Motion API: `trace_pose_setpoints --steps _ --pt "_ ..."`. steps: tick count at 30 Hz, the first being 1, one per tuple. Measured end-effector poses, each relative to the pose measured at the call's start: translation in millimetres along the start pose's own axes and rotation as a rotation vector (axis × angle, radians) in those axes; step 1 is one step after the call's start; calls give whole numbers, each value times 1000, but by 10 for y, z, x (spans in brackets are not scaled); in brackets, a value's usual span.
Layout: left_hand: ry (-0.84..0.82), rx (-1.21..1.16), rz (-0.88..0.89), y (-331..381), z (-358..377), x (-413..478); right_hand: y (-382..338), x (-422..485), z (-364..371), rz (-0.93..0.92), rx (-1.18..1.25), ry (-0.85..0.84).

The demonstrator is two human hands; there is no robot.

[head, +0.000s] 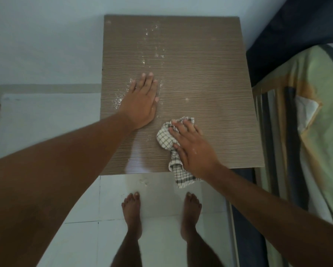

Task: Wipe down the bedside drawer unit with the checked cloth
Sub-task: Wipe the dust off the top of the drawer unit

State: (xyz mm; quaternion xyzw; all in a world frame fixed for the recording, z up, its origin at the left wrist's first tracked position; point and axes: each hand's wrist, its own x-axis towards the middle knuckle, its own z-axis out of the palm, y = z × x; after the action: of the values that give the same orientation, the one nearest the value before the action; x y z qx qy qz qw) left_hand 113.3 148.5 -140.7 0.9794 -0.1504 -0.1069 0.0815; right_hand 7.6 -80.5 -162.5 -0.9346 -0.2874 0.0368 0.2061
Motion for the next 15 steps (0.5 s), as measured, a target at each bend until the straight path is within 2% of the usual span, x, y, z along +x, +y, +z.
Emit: trace_pose_setpoints --steps 4,9,15 --pt "1 8 -3 -1 7 -23 -51 -253 90 -55 -1 -32" --pt "-3 4 -5 -8 8 -61 -120 -493 154 -82 -8 6" --pt "4 -8 -11 -49 27 -125 -226 -772 185 -93 26 -65"
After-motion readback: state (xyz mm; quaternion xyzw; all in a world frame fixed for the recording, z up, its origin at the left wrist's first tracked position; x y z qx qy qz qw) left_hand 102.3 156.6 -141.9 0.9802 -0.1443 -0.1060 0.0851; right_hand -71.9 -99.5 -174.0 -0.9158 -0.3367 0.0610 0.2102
